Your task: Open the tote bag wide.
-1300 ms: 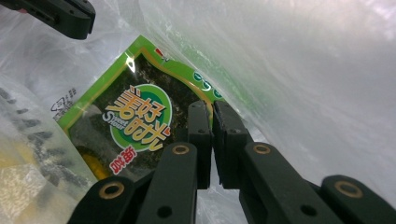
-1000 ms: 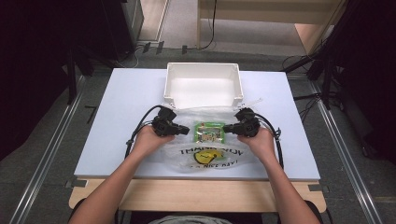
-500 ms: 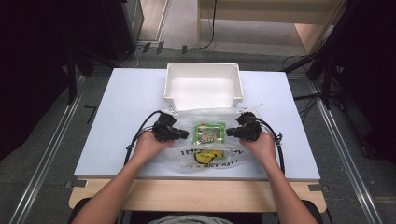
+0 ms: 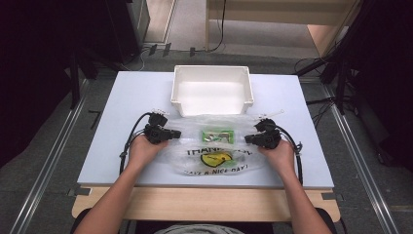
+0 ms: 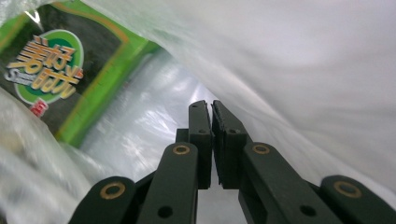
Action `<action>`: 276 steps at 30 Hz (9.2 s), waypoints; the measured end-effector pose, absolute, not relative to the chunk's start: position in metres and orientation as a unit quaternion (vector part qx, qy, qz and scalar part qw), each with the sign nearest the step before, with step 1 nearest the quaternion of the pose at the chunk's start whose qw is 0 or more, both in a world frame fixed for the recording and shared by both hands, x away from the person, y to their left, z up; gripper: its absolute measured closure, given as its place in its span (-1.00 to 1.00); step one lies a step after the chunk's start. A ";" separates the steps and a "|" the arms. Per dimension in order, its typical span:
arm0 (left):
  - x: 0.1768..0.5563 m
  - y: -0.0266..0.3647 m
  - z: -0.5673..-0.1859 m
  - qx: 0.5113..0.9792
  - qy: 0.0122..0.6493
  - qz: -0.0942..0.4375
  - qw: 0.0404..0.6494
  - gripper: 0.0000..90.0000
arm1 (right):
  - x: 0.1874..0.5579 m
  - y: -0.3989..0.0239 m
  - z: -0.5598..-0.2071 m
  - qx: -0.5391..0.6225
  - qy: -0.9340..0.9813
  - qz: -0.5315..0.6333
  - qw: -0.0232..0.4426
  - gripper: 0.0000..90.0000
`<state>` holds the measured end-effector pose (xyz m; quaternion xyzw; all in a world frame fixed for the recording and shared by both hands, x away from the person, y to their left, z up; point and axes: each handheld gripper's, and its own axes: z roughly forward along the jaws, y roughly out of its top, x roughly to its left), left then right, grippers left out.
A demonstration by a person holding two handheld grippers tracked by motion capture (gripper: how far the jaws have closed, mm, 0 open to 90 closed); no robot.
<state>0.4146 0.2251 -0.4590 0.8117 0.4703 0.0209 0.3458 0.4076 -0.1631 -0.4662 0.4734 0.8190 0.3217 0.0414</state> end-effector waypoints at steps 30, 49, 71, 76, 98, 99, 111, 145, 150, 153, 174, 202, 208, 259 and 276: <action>0.417 0.270 -0.458 0.774 0.532 0.005 0.344 1.00 | 0.388 -0.235 -0.466 0.548 0.780 0.296 0.067 1.00; 0.419 0.255 -0.449 0.789 0.505 -0.028 0.349 1.00 | 0.387 -0.221 -0.461 0.516 0.797 0.311 0.048 1.00; 0.402 0.221 -0.416 0.815 0.444 -0.010 0.372 0.69 | 0.377 -0.199 -0.436 0.478 0.793 0.375 0.036 0.80; 0.403 0.214 -0.413 0.816 0.439 -0.015 0.376 0.53 | 0.376 -0.191 -0.426 0.458 0.803 0.377 0.053 0.64; 0.410 0.183 -0.408 0.826 0.417 -0.030 0.379 0.90 | 0.391 -0.158 -0.401 0.435 0.813 0.384 0.047 0.96; 0.410 0.181 -0.408 0.828 0.415 -0.033 0.376 0.94 | 0.393 -0.155 -0.400 0.433 0.814 0.384 0.048 0.97; 0.411 0.174 -0.429 0.832 0.421 -0.030 0.361 1.00 | 0.426 -0.117 -0.397 0.415 0.818 0.396 0.037 1.00; 0.385 0.169 -0.447 0.837 0.409 -0.068 0.357 0.99 | 0.479 -0.104 -0.461 0.446 0.827 0.340 0.017 1.00; 0.380 0.168 -0.450 0.836 0.409 -0.072 0.359 0.99 | 0.479 -0.103 -0.467 0.442 0.830 0.340 0.025 1.00; 0.377 0.167 -0.451 0.836 0.407 -0.074 0.361 0.99 | 0.479 -0.103 -0.467 0.441 0.831 0.340 0.027 1.00; 0.344 0.164 -0.462 0.849 0.376 -0.107 0.355 0.98 | 0.477 -0.102 -0.467 0.438 0.831 0.341 0.036 1.00; 0.302 0.177 -0.468 0.859 0.350 -0.126 0.353 0.98 | 0.476 -0.100 -0.467 0.435 0.833 0.339 0.045 1.00; 0.296 0.182 -0.468 0.860 0.346 -0.133 0.350 0.97 | 0.475 -0.100 -0.468 0.435 0.832 0.341 0.048 1.00; 0.371 0.159 -0.395 0.844 0.361 -0.084 0.388 -0.02 | 0.412 -0.133 -0.423 0.406 0.821 0.400 0.036 0.23; 0.406 0.146 -0.385 0.847 0.361 -0.053 0.387 0.19 | 0.388 -0.143 -0.423 0.408 0.821 0.398 0.034 0.28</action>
